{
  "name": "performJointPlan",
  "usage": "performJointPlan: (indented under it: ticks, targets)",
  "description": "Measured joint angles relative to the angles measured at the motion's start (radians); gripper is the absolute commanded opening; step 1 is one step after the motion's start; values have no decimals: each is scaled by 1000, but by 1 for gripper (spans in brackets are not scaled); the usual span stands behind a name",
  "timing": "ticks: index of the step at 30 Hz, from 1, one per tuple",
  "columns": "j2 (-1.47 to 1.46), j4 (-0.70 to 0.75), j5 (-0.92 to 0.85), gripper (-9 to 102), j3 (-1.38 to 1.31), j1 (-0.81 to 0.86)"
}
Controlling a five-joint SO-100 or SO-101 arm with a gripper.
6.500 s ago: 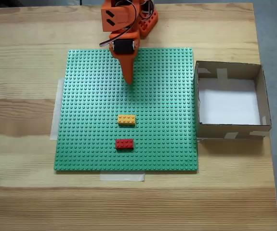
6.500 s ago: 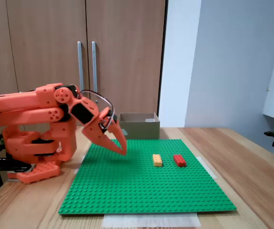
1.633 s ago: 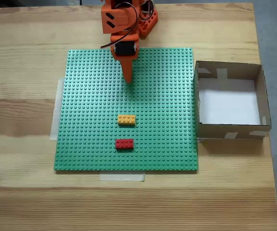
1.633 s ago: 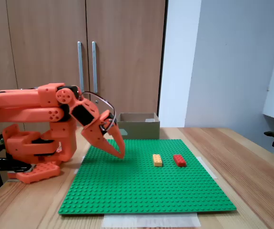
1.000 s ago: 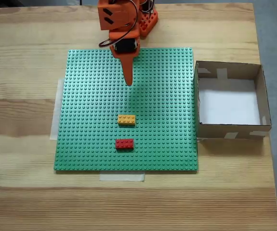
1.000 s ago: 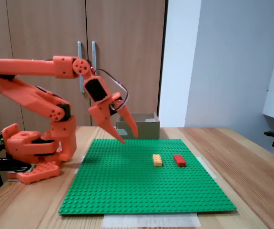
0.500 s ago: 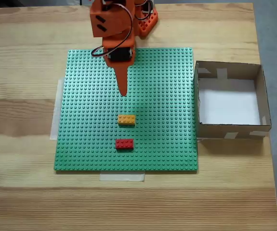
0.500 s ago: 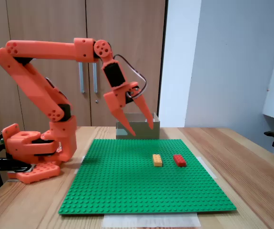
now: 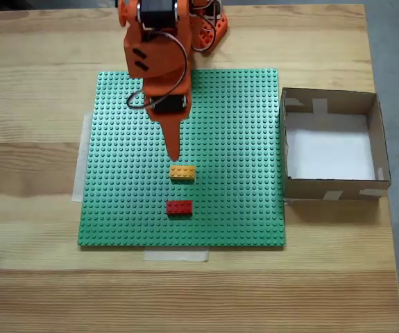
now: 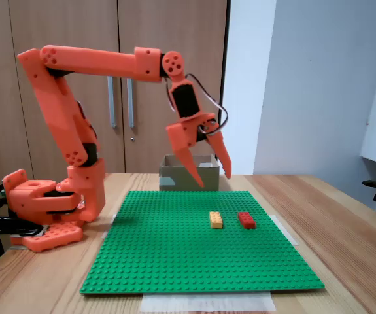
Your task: Pick the red lego block and put it in the box.
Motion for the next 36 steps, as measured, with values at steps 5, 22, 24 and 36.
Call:
performJointPlan:
  ticks: [5, 22, 24, 36]
  targets:
    - [-83, 17, -21, 22, -100, 0]
    - [-313, 83, 11, 20, -339, 0]
    - [-324, 86, 9, 19, -357, 0]
    - [-428, 84, 2, 19, -446, 0]
